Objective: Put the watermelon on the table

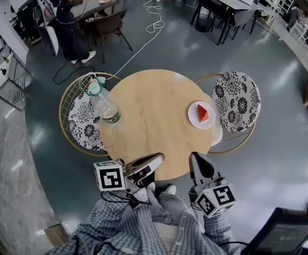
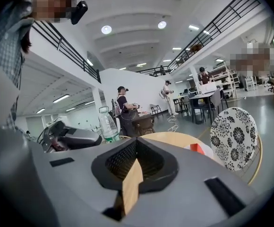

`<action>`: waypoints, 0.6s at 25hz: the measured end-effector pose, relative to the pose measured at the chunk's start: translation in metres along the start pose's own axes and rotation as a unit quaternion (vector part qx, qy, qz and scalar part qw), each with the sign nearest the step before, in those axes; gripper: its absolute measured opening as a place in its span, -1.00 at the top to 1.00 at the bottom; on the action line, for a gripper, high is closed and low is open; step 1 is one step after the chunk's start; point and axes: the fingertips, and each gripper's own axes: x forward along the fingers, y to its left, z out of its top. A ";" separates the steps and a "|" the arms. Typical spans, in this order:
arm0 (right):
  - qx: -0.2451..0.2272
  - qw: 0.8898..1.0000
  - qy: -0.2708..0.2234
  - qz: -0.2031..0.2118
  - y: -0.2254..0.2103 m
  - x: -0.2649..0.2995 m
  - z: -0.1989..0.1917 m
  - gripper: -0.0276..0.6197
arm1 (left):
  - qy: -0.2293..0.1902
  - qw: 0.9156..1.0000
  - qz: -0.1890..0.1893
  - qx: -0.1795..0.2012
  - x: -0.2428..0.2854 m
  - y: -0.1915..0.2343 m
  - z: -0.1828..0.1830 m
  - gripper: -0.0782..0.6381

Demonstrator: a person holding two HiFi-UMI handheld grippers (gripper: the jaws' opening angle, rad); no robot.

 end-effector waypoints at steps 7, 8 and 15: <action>0.012 0.999 -0.027 0.012 -0.007 -0.005 0.023 0.89 | -0.005 0.999 -0.016 0.028 0.016 -0.016 0.002 0.76; 0.013 0.999 -0.028 0.013 -0.009 -0.005 0.024 0.89 | -0.007 0.999 -0.018 0.029 0.018 -0.017 0.003 0.76; 0.028 0.999 -0.031 0.013 -0.023 -0.009 0.027 0.89 | 0.006 0.999 -0.021 0.043 0.036 -0.022 0.001 0.76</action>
